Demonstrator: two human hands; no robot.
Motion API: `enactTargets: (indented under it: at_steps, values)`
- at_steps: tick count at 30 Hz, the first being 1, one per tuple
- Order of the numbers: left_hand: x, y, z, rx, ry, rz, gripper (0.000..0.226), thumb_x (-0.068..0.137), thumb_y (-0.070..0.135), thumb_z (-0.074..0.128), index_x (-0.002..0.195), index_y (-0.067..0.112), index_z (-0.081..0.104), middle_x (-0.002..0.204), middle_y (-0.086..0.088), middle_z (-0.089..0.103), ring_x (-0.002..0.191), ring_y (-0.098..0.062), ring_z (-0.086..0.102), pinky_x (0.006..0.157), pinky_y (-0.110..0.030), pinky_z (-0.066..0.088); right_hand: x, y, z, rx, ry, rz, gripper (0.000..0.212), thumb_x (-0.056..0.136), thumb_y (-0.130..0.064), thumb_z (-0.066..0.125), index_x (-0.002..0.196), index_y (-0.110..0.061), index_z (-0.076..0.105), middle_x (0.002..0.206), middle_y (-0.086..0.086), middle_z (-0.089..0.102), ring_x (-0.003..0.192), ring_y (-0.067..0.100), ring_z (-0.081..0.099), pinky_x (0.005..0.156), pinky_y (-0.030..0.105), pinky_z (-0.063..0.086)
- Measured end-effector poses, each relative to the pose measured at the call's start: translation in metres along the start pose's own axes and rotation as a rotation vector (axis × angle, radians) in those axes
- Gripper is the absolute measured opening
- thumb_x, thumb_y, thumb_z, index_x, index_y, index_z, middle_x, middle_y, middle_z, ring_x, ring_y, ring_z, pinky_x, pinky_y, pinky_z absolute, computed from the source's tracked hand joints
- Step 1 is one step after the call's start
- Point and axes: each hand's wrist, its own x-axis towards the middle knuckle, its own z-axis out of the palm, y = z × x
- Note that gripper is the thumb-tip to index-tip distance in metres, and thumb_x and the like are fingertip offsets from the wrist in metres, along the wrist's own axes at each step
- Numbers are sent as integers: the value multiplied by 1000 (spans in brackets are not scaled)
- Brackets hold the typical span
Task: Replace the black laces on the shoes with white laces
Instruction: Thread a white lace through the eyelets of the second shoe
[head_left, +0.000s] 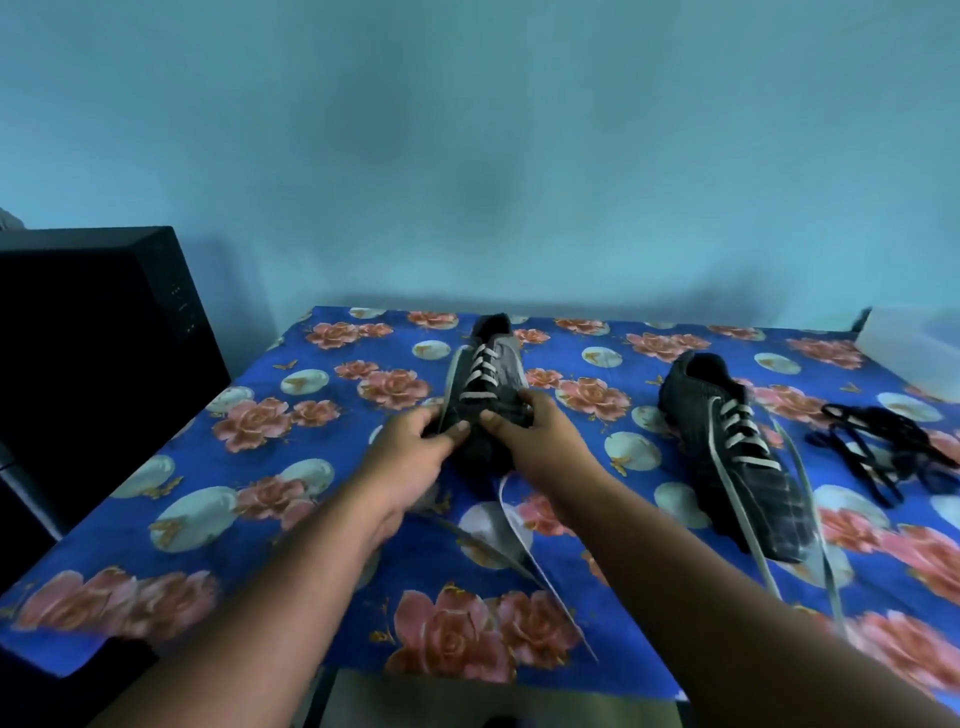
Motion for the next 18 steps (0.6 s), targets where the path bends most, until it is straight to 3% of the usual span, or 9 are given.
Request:
enactTargets:
  at_steps: [4, 9, 13, 18]
  values:
    - [-26, 6, 52, -14, -121, 18, 16, 100, 14, 64, 108, 25, 72, 106, 1, 78, 102, -17, 74, 94, -37, 58, -35, 19, -51, -67, 100, 8, 36, 89, -35, 76, 116, -27, 52, 112, 3, 69, 98, 23, 71, 85, 47, 61]
    - [-46, 15, 102, 9, -205, 9, 13, 102, 15, 61, 110, 18, 71, 103, -7, 78, 90, -18, 74, 82, -33, 59, -59, 24, -106, -271, 150, 30, 48, 92, -38, 72, 131, -16, 53, 117, 7, 67, 104, 26, 66, 91, 44, 57]
    - [-52, 18, 121, 100, -237, -5, 13, 100, 20, 65, 110, 24, 72, 106, 0, 78, 102, -20, 74, 98, -46, 56, -69, 28, -125, -427, 130, 28, 39, 94, -41, 67, 121, -15, 57, 110, 8, 68, 99, 28, 66, 87, 46, 58]
    - [-59, 19, 136, 233, -227, 8, 22, 101, 24, 64, 121, 18, 69, 108, -1, 76, 100, -18, 72, 95, -45, 57, -78, 30, -137, -634, 154, -5, 37, 98, -43, 61, 120, -13, 60, 114, 11, 62, 98, 27, 62, 82, 34, 51]
